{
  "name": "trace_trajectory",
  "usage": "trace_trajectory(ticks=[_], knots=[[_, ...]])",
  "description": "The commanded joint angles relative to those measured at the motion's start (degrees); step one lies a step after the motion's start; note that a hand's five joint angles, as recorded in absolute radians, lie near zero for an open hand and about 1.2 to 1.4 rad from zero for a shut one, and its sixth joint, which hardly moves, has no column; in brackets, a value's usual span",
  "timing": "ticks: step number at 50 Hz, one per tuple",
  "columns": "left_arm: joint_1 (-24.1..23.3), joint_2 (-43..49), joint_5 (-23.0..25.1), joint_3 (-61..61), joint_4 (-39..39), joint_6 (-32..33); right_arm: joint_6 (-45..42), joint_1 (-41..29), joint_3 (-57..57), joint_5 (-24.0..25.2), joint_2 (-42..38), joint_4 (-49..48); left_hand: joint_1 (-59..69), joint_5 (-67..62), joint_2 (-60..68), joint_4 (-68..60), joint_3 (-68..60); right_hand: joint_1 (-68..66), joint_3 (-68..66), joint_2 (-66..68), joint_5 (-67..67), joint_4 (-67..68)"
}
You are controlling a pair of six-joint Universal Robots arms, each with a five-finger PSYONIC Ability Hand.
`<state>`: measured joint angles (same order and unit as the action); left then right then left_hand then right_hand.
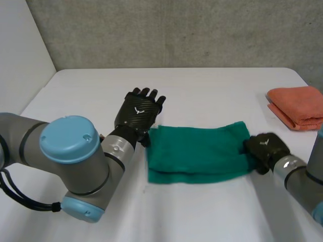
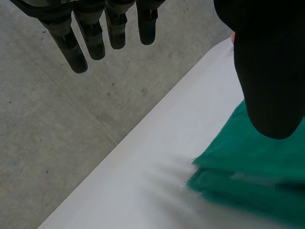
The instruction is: Fold the laundry.
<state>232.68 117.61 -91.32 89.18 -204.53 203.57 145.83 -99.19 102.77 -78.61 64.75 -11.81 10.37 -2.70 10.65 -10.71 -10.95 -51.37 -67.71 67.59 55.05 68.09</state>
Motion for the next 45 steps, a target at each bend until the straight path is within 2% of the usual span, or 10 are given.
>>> trace_trajectory(ticks=[1,14,15,16,17,18,23,31,41,45], knots=[[3.5,-4.8,0.0,2.9,0.9,-0.1,-4.3,-12.4,-11.1,-4.4,2.8,0.2,0.9,1.5,0.6,-0.5,-0.3,-28.6,-12.3,12.4,15.0,11.9],[5.9,-8.3,-0.1,4.9,0.9,-1.0,-10.0,-34.8,-20.1,3.1,-8.0,5.4,0.9,1.5,0.6,-0.5,-0.3,-28.6,-12.3,12.4,15.0,11.9],[5.9,-8.2,-0.1,4.9,0.9,-1.2,-9.8,-34.8,-20.6,3.1,-8.6,5.6,0.9,1.5,0.6,-0.5,-0.3,-24.2,-7.9,8.0,10.5,7.5],[5.9,-8.2,-0.1,4.8,0.9,-1.4,-8.8,-34.8,-22.0,2.0,-9.5,6.1,0.9,1.5,0.6,-0.5,-0.3,17.7,34.0,-33.9,-31.3,-34.4],[6.0,-7.9,-0.1,4.4,0.9,-1.9,-8.0,-34.7,-22.3,0.7,-9.6,6.2,0.9,1.5,0.6,-0.5,-0.3,37.7,54.1,-53.9,-51.4,-54.4],[5.9,-7.8,-0.1,4.1,0.9,-2.4,-6.5,-34.5,-22.7,-2.1,-9.4,6.4,0.9,1.5,0.6,-0.5,-0.3,41.4,57.7,-57.6,-55.0,-58.1],[5.2,-7.4,-0.1,2.2,1.0,-4.8,5.1,-31.8,-23.5,-10.9,-6.6,5.7,0.9,1.5,0.6,-0.5,-0.3,41.4,57.7,-57.6,-55.0,-58.1],[0.2,-3.1,0.3,-4.7,6.6,-12.8,29.2,-22.0,-21.1,-1.5,0.4,7.4,1.7,0.6,1.4,-1.4,-1.1,41.4,57.7,-57.6,-55.0,-58.1],[-3.6,8.5,-1.2,-13.5,23.8,-18.6,32.2,-21.4,-26.8,3.6,-9.8,16.5,2.0,0.3,1.7,-1.7,-1.5,41.4,57.7,-57.6,-55.0,-58.1],[-3.7,10.3,-7.1,-14.6,25.7,-18.6,31.1,-21.5,-29.5,3.5,-13.9,19.1,1.9,0.5,1.6,-1.5,-1.3,41.4,57.7,-57.6,-55.0,-58.1]])
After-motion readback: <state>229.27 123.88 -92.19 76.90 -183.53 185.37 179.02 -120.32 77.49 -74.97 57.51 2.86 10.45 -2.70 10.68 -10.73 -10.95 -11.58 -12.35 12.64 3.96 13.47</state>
